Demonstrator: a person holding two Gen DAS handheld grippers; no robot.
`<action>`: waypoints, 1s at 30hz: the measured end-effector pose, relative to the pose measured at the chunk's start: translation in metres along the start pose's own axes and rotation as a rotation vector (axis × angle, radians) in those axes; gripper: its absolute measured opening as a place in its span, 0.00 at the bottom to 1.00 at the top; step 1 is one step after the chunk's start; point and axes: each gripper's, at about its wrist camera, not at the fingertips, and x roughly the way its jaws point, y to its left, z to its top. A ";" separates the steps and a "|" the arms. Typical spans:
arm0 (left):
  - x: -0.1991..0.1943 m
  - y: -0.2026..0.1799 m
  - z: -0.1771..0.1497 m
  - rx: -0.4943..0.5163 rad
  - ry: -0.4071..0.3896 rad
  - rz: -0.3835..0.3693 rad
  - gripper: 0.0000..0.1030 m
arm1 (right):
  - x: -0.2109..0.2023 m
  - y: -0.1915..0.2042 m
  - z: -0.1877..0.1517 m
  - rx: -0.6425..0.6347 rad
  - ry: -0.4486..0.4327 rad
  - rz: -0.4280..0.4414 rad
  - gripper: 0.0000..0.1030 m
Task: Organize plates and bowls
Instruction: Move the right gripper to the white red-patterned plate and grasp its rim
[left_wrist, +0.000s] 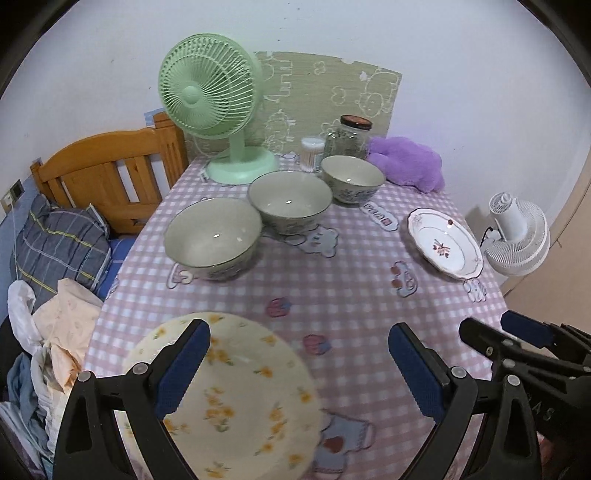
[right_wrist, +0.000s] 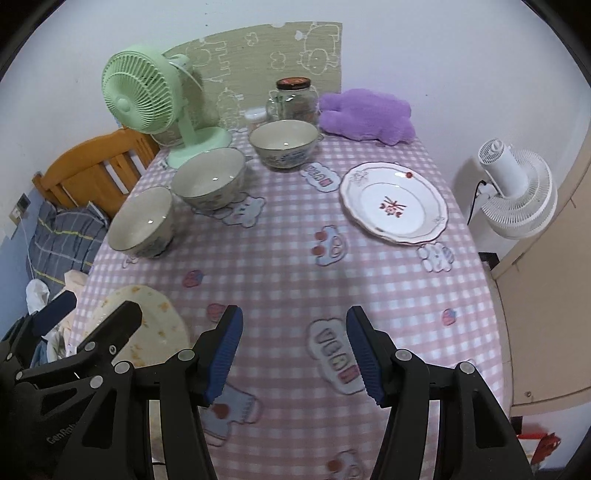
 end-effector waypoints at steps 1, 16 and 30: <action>0.001 -0.005 0.001 0.000 0.000 0.000 0.95 | 0.002 -0.005 0.002 -0.019 0.011 0.001 0.60; 0.034 -0.088 0.023 0.018 0.000 0.054 0.96 | 0.020 -0.091 0.031 -0.051 -0.005 0.061 0.60; 0.090 -0.155 0.058 0.029 0.024 0.088 0.97 | 0.073 -0.175 0.079 -0.014 0.042 0.051 0.72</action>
